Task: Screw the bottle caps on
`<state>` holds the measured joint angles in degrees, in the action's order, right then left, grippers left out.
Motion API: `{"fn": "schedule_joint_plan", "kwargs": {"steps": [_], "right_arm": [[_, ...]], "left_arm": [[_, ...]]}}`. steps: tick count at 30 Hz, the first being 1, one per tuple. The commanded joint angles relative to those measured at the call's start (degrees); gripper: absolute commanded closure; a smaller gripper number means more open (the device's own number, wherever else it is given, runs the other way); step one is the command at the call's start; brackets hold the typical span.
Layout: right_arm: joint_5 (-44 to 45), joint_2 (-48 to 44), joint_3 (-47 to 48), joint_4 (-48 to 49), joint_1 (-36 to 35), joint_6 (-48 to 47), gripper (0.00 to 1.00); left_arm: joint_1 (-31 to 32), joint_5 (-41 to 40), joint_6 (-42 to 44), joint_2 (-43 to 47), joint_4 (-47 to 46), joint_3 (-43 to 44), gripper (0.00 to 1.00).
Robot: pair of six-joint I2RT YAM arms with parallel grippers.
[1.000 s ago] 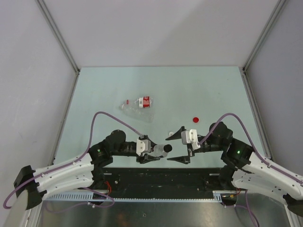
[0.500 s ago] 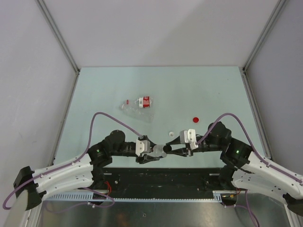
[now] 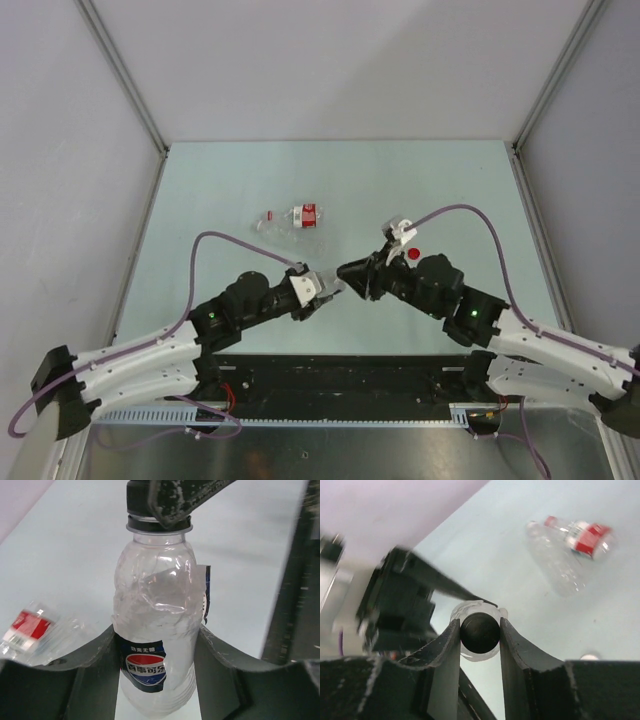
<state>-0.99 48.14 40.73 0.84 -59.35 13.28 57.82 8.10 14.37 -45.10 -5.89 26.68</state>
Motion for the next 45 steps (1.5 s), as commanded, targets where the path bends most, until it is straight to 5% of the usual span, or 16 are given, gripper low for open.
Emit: {"fn": "schedule_joint_plan", "kwargs": {"steps": [1, 7, 14, 17, 25, 35, 41, 45], "right_arm": [[34.8, 5.9, 0.2, 3.6, -5.4, 35.9, 1.00], [61.2, 12.5, 3.3, 3.8, -8.8, 50.1, 1.00], [67.5, 18.8, 7.0, 2.7, -8.5, 53.9, 1.00], [60.3, 19.3, 7.1, 7.6, -7.7, 43.9, 0.86], [27.5, 13.9, 7.2, 11.0, -1.9, 19.5, 0.06], [-7.6, 0.6, 7.0, -4.2, 1.8, -13.0, 0.01], [-25.5, -10.7, 3.6, -14.7, 1.7, -31.6, 0.01], [-30.1, -12.4, 3.2, -19.2, 1.3, -36.7, 0.01]], "left_arm": [[0.1, -17.3, 1.4, -5.0, -15.0, 4.4, 1.00], [0.2, -23.5, 1.4, -11.2, -21.7, 6.0, 1.00], [1.0, -27.4, 0.4, -14.7, -24.1, 5.8, 1.00], [1.0, -26.2, 1.2, -13.5, -24.2, 2.5, 1.00], [0.9, -19.6, -0.1, -7.1, -22.2, -4.9, 1.00], [-0.5, -2.3, -0.6, -1.8, -8.5, -3.9, 1.00], [-4.8, 16.9, 0.3, 3.7, -5.6, -4.8, 1.00], [-5.5, 26.7, 2.1, 5.7, -2.1, -4.7, 1.00]]}}
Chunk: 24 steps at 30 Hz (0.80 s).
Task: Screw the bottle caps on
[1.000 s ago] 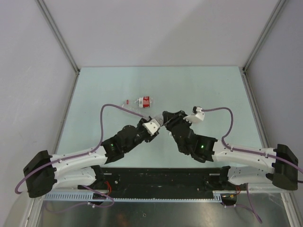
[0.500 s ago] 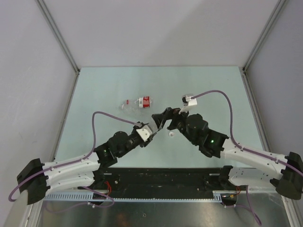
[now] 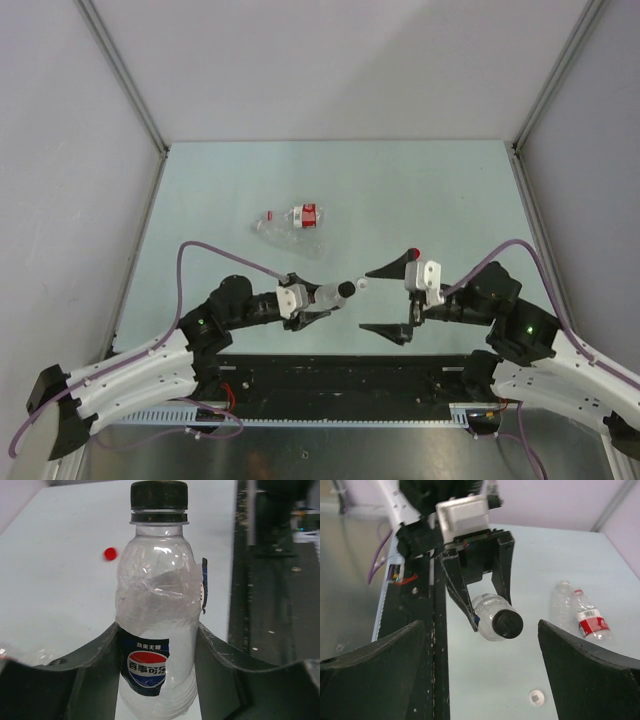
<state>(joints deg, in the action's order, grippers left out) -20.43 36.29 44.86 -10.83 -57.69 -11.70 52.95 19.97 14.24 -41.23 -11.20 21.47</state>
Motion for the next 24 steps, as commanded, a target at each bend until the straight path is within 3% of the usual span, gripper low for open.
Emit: {"fn": "schedule_joint_plan", "kwargs": {"steps": [1, 12, 16, 24], "right_arm": [[-10.6, -0.5, -1.0, -8.1, -0.4, -12.4, 0.02], [-11.2, 3.0, -1.0, -8.8, -1.1, -14.3, 0.16], [-9.0, 5.0, -1.0, -7.9, -1.9, -13.1, 0.35], [-6.2, 6.4, -0.7, -7.6, -4.8, -12.8, 0.36]], "left_arm": [[-0.7, 17.4, 2.9, 2.0, 4.0, 0.6, 1.00], [-0.7, 22.4, 3.9, 0.6, 6.1, 1.6, 0.99], [-0.7, 22.1, 3.5, 0.1, 6.1, 2.0, 0.99], [-0.7, 19.9, 2.1, 0.5, 6.1, 2.0, 0.99]]}}
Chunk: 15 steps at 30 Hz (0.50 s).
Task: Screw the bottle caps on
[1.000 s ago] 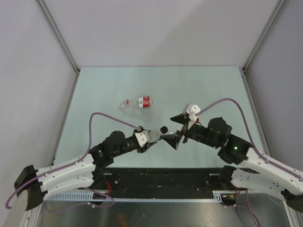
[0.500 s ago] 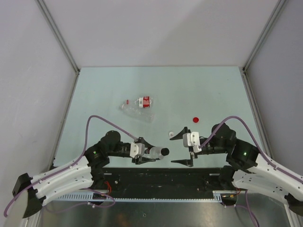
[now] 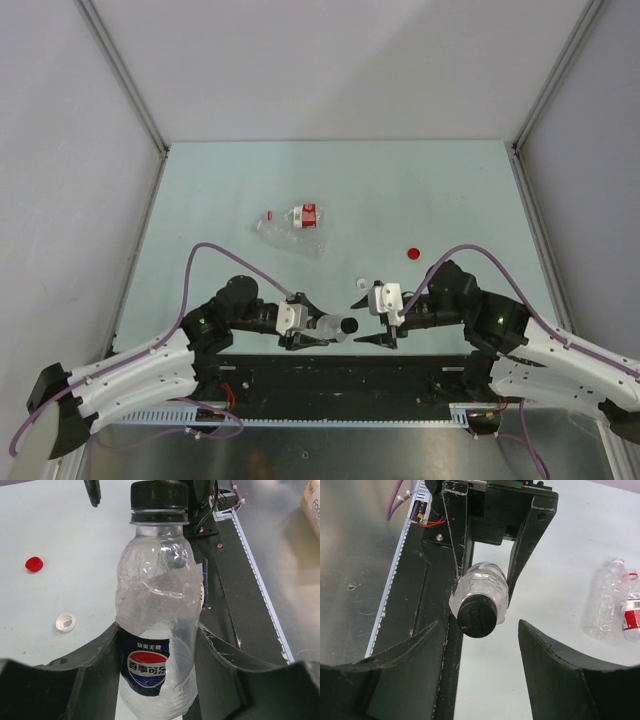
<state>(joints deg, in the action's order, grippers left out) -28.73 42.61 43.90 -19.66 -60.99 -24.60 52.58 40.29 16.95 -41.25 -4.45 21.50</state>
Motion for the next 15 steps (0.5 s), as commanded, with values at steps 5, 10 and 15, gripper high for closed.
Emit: {"fn": "schedule_joint_plan", "kwargs": {"steps": [5, 10, 15], "right_arm": [[4.5, 0.7, 0.3, 1.9, -3.5, 0.2, 0.42], [6.8, 1.4, 0.3, 2.8, -4.6, 0.5, 0.49], [8.0, 2.0, 0.3, 3.8, -5.4, 1.0, 0.51]], "left_arm": [[-0.3, -1.4, -0.9, 0.3, -0.6, 2.2, 1.00], [-0.3, -2.0, -1.4, 0.2, -0.6, 2.4, 1.00], [-0.3, -2.5, -1.7, -0.2, -0.6, 2.5, 1.00]]}}
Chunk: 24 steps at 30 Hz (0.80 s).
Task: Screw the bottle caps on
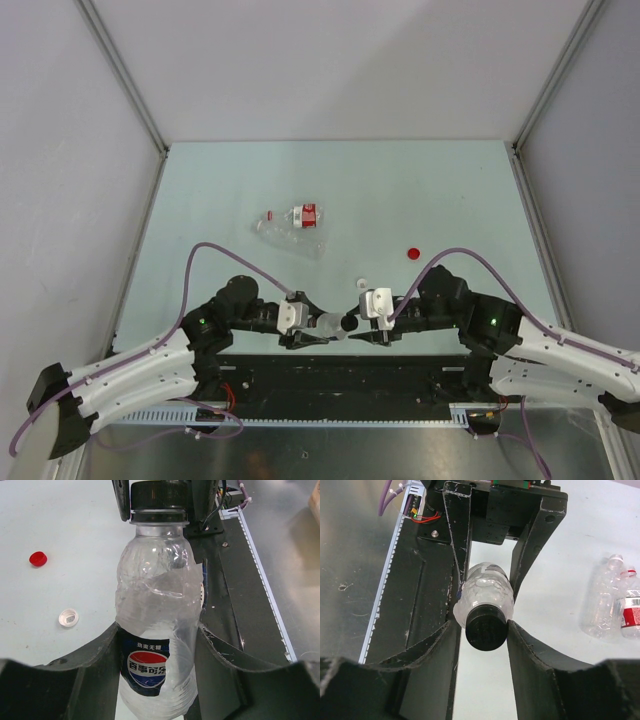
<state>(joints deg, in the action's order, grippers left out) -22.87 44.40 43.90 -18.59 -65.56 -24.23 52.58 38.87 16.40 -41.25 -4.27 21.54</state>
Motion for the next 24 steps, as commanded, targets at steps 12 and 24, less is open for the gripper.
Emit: {"fn": "schedule_joint_plan", "kwargs": {"steps": [12, 24], "right_arm": [[7.3, 1.4, 0.2, 3.6, -1.4, 8.0, 0.98], [43.3, 7.3, 0.2, 11.3, 2.1, 64.3, 1.00]], "left_arm": [[-0.3, -5.1, -1.7, 0.4, -0.9, 3.5, 1.00], [2.1, -31.3, -2.0, -7.5, -8.5, 12.1, 1.00]]}}
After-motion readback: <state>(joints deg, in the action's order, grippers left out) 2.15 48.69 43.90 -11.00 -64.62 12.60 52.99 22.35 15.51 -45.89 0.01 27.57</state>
